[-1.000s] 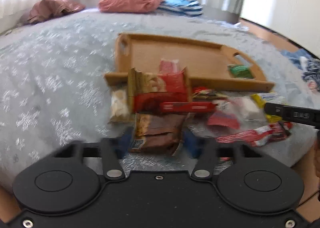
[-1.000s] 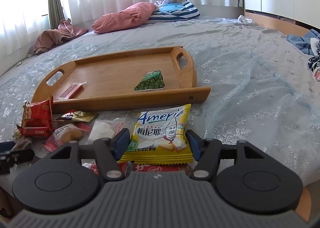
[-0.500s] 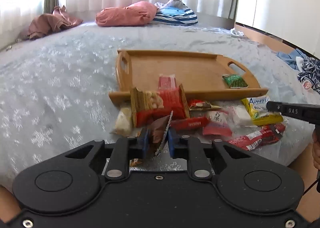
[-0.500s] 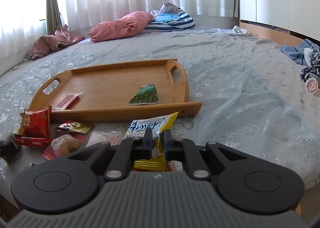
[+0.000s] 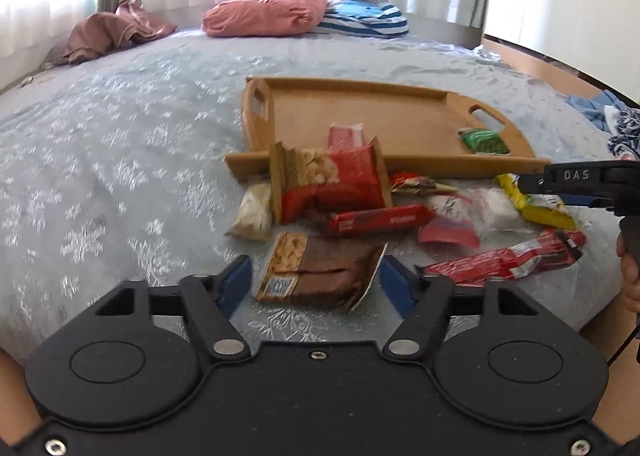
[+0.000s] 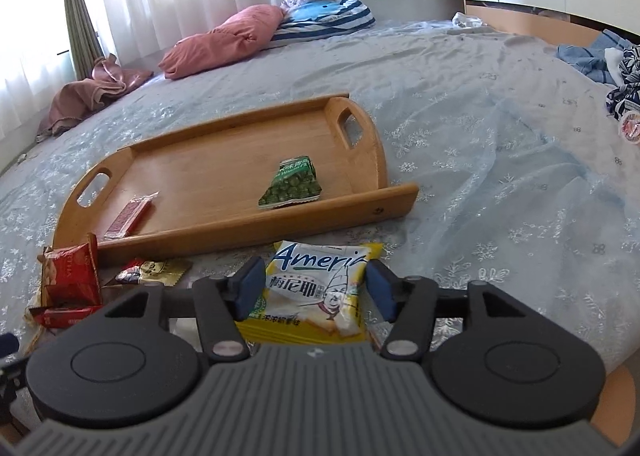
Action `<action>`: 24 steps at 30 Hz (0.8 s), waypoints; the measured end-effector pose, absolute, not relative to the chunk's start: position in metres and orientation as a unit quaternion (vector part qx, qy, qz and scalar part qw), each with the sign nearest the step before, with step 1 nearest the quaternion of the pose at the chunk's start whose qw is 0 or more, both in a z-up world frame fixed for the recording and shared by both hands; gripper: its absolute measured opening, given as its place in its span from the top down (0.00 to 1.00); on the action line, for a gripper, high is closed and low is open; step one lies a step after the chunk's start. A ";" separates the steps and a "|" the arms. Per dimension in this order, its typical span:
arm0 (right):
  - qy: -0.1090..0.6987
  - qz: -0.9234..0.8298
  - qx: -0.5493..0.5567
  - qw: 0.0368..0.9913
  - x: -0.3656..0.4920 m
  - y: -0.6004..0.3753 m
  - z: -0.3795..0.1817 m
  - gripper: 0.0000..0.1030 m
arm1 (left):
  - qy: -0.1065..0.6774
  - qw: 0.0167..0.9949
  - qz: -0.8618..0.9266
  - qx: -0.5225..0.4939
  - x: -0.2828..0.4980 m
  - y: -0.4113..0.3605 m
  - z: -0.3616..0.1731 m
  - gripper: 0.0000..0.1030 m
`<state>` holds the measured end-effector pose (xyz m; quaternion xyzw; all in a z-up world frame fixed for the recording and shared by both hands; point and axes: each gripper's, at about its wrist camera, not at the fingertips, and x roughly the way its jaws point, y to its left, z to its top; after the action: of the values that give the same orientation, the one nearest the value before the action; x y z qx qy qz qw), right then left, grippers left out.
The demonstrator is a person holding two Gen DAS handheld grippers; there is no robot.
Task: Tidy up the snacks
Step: 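Grasp the brown nut bar pack with the left tool while the right tool holds the Ameri bag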
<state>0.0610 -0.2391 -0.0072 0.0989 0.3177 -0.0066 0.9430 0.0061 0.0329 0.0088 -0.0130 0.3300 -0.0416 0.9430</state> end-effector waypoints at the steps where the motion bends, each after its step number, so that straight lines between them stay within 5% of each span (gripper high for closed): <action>1: 0.318 -0.011 0.098 0.943 0.062 -0.238 -0.008 0.30 | 0.335 0.941 -0.036 -0.017 0.008 0.034 0.006 0.25; 7: 0.315 -0.027 0.094 0.944 0.071 -0.231 -0.013 0.28 | 0.334 0.942 -0.041 -0.016 0.014 0.033 -0.001 0.18; 10: 0.316 -0.028 0.093 0.944 0.074 -0.229 -0.018 0.28 | 0.335 0.940 -0.053 -0.025 0.016 0.031 -0.002 0.24; 13: 0.317 -0.026 0.091 0.944 0.076 -0.227 -0.022 0.26 | 0.329 0.943 -0.049 -0.026 0.015 0.029 -0.001 0.41; 15: 0.315 -0.024 0.083 0.945 0.076 -0.225 -0.023 0.33 | 0.328 0.943 -0.046 -0.028 0.015 0.029 0.000 0.49; 24: 0.314 -0.017 0.083 0.946 0.070 -0.228 -0.020 0.44 | 0.332 0.941 -0.048 -0.041 0.011 0.035 0.007 0.55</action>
<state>0.0701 -0.2285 -0.0199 0.0830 0.3143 -0.0169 0.9455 0.0112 0.0350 0.0068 -0.0414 0.3322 -0.0483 0.9411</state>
